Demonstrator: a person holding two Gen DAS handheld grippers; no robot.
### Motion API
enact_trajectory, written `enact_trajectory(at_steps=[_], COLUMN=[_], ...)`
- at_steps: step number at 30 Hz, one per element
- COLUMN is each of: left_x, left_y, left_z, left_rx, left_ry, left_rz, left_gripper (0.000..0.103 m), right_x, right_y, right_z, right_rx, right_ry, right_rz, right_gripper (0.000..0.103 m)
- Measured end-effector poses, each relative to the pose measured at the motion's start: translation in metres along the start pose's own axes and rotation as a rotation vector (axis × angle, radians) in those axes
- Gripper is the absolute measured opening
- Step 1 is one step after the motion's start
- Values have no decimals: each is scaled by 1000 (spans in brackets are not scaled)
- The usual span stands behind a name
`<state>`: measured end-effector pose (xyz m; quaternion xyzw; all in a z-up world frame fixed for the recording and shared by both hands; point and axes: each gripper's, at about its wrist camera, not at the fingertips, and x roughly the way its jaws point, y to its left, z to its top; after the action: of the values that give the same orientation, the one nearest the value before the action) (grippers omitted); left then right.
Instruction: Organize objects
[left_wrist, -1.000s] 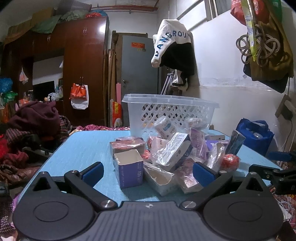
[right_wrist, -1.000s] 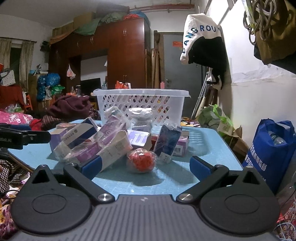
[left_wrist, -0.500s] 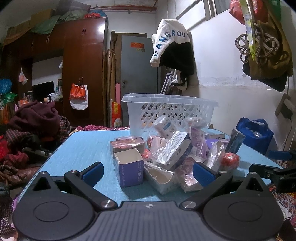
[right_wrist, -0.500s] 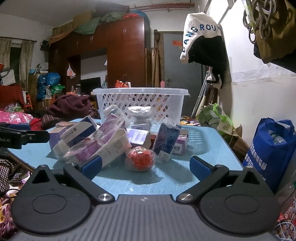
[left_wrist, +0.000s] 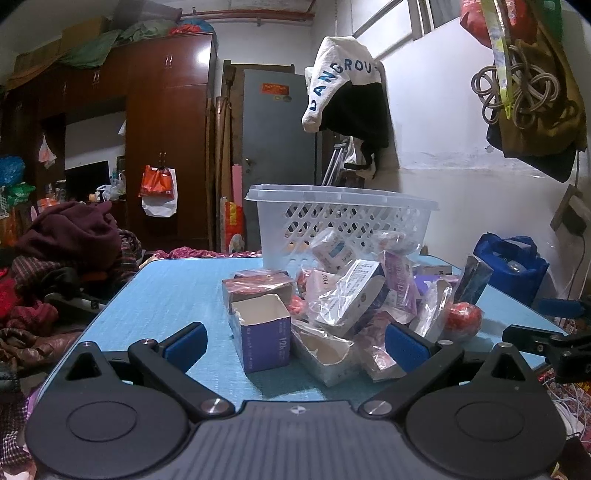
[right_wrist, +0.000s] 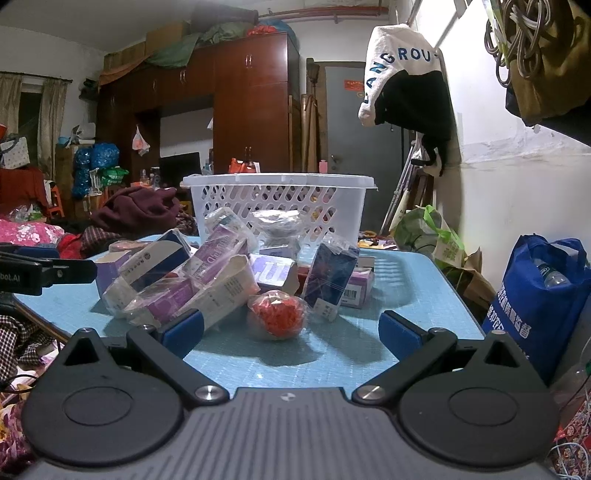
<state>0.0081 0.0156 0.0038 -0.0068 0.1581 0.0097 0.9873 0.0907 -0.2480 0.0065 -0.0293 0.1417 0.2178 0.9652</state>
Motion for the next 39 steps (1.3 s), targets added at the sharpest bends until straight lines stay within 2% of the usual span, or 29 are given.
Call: enact_trajectory(at_steps=[20,34,39], left_x=[3,5,8], left_y=[8,9,4], left_z=[-2,-2,-2], left_rx=[-17,-17,-8], left_ry=[6,0,-19], left_rz=[17,-18,-24], left_gripper=[103,103,103], right_x=[3,2,5], right_y=[-2,-6,-12], right_z=[-3,-3,0], right_rx=[19,14,24], right_ry=[7,-19,-24], right_rz=[22,42,14], right_gripper=[103,103,103])
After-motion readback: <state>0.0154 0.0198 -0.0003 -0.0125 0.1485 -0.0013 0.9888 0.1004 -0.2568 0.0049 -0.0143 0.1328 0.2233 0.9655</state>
